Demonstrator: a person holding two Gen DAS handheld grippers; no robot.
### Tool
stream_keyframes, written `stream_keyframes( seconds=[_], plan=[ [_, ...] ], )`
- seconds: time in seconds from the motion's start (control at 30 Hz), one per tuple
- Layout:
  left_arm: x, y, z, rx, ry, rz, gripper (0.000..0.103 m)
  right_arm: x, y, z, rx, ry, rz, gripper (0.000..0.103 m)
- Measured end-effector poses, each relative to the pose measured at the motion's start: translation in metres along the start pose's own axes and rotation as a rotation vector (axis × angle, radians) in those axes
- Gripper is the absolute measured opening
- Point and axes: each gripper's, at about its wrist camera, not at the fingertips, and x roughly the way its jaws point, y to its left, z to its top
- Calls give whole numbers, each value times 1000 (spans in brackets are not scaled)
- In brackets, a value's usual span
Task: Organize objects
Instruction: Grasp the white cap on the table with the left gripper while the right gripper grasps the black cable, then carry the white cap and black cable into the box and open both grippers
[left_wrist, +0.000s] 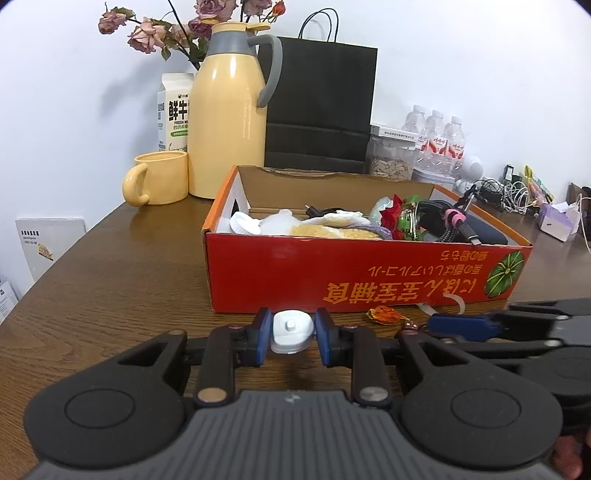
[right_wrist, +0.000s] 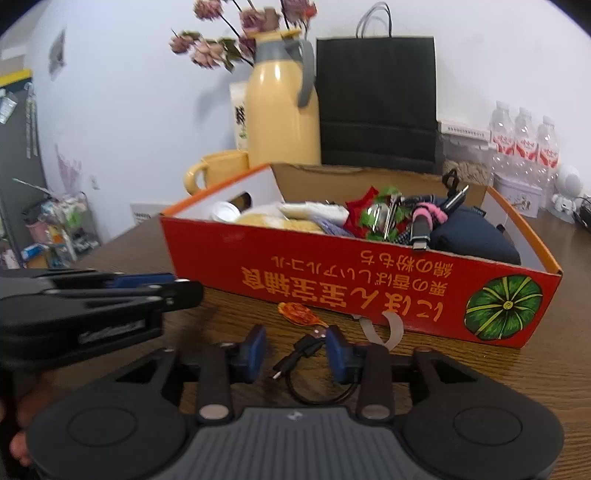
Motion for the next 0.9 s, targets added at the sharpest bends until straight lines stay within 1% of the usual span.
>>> stream_keyframes(
  seconds=[0.07, 0.27, 0.3, 0.33, 0.37, 0.47, 0.6, 0.73, 0.9],
  plan=[
    [-1, 0, 0, 2, -3, -5, 27, 6, 2, 0, -3, 29, -14, 28],
    [-2, 0, 0, 2, -7, -11, 27, 11, 3, 0, -13, 33, -35, 28],
    [-2, 0, 0, 2, -8, -11, 27, 11, 4, 1, -17, 32, -35, 27],
    [-2, 0, 0, 2, -8, -11, 27, 11, 4, 1, -23, 32, -29, 23],
    [-2, 0, 0, 1, -8, -10, 27, 10, 5, 1, -24, 31, -24, 13],
    [-2, 0, -1, 1, -7, -9, 27, 9, 3, 1, -12, 29, -23, 13],
    [-2, 1, -1, 2, -9, -10, 27, 4, 1, -2, 2, 21, 1, 12],
    [-4, 1, -2, 1, -17, -11, 27, -12, 2, -8, 8, -37, 4, 12],
    [-7, 1, -2, -1, -32, -5, 27, -36, 4, -16, -5, -138, -5, 12]
  ],
)
